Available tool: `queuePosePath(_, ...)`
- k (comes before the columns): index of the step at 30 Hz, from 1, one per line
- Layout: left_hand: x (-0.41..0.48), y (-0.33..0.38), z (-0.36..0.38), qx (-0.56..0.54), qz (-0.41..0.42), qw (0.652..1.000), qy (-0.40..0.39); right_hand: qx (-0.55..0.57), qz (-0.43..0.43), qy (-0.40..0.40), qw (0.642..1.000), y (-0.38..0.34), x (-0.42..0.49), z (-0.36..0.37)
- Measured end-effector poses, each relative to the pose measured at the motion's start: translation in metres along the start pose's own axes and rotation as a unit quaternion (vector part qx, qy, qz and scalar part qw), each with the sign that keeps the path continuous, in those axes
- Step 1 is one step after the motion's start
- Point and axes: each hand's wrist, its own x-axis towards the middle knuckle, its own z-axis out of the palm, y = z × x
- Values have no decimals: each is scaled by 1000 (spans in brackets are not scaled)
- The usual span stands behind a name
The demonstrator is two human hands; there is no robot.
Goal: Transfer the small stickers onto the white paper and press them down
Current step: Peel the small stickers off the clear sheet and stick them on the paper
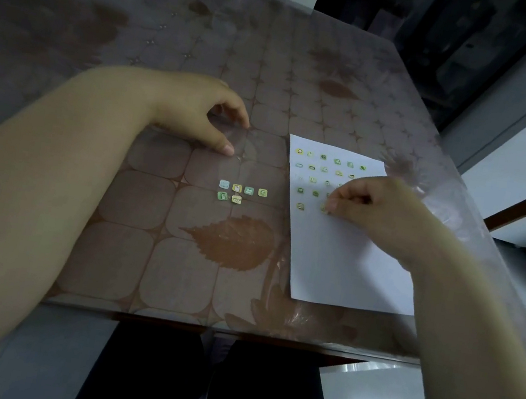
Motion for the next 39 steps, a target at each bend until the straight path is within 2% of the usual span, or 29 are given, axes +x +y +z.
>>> queuePosePath(23,-1,2,-1,-17,-3,1000,2,-22,23,19,999,-7,5,5)
queuePosePath(25,-1,2,-1,-16,-4,1000,1,-28,3,37,999,-6,5,6)
queuePosePath(28,-1,0,-1,-9,-3,1000,-1,-49,-72,71,994,-16,3,17)
queuePosePath(31,0,-1,-1,-9,-2,1000,0,-66,-121,54,989,-33,4,34)
queuePosePath(34,1,-1,-1,-4,2,1000,-1,-86,-120,45,988,-41,10,44)
queuePosePath(39,1,0,0,-4,-1,1000,-1,-46,-86,29,995,-42,12,46)
